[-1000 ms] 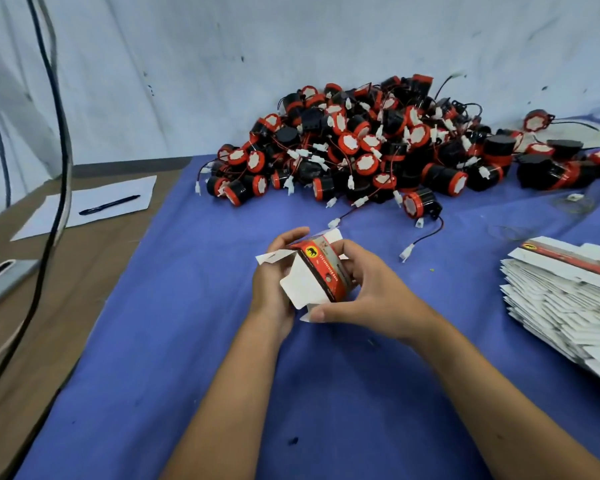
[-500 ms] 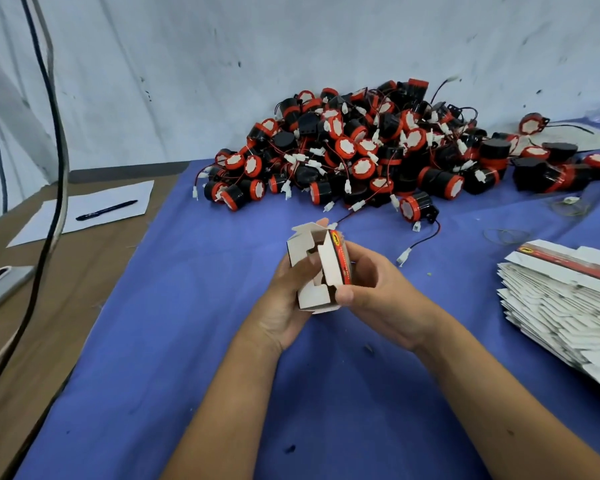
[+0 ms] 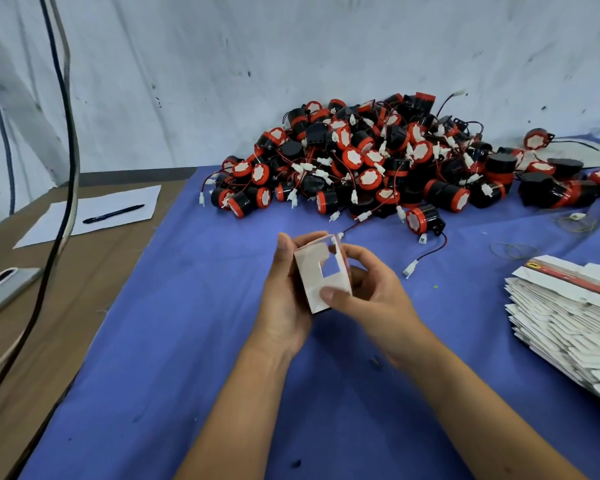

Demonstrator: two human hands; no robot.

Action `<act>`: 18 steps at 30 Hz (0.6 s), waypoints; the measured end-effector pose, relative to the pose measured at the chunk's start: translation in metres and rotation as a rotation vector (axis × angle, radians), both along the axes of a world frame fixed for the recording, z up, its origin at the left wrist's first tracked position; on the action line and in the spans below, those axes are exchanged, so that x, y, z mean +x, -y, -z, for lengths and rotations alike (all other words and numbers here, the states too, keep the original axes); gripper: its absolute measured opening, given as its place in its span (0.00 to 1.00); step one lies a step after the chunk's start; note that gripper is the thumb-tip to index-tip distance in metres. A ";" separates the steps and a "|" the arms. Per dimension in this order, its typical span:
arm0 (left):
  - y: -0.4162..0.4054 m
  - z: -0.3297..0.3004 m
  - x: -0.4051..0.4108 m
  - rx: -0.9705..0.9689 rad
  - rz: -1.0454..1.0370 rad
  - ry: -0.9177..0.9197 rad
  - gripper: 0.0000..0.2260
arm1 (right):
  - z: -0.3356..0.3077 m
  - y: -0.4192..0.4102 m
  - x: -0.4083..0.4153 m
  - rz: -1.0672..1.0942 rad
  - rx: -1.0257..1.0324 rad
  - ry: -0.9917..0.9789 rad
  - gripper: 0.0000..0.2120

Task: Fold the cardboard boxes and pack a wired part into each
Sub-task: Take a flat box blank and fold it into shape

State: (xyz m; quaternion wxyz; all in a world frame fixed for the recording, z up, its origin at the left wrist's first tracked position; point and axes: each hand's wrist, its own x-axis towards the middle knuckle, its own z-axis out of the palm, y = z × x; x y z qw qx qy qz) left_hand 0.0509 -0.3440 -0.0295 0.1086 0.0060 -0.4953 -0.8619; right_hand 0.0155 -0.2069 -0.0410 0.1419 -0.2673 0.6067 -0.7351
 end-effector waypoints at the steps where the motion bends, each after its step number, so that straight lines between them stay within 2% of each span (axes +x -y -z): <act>1: -0.002 0.001 -0.001 -0.004 -0.014 0.021 0.29 | 0.002 0.002 0.002 0.015 0.027 -0.024 0.24; 5: -0.005 0.002 -0.004 -0.112 -0.061 0.003 0.20 | 0.006 0.006 0.002 0.068 0.050 -0.067 0.23; 9: -0.011 0.004 -0.006 -0.158 -0.155 -0.010 0.21 | 0.008 0.004 0.001 0.018 0.107 -0.115 0.27; 12: -0.010 0.009 -0.008 -0.123 -0.214 0.001 0.18 | 0.009 0.004 0.005 -0.033 0.100 -0.114 0.31; 16: -0.008 0.010 -0.009 -0.051 -0.224 0.038 0.21 | 0.007 0.010 0.009 0.034 0.087 -0.135 0.27; 18: -0.009 0.011 -0.009 -0.069 -0.307 0.022 0.19 | 0.005 0.010 0.012 0.015 0.088 -0.117 0.27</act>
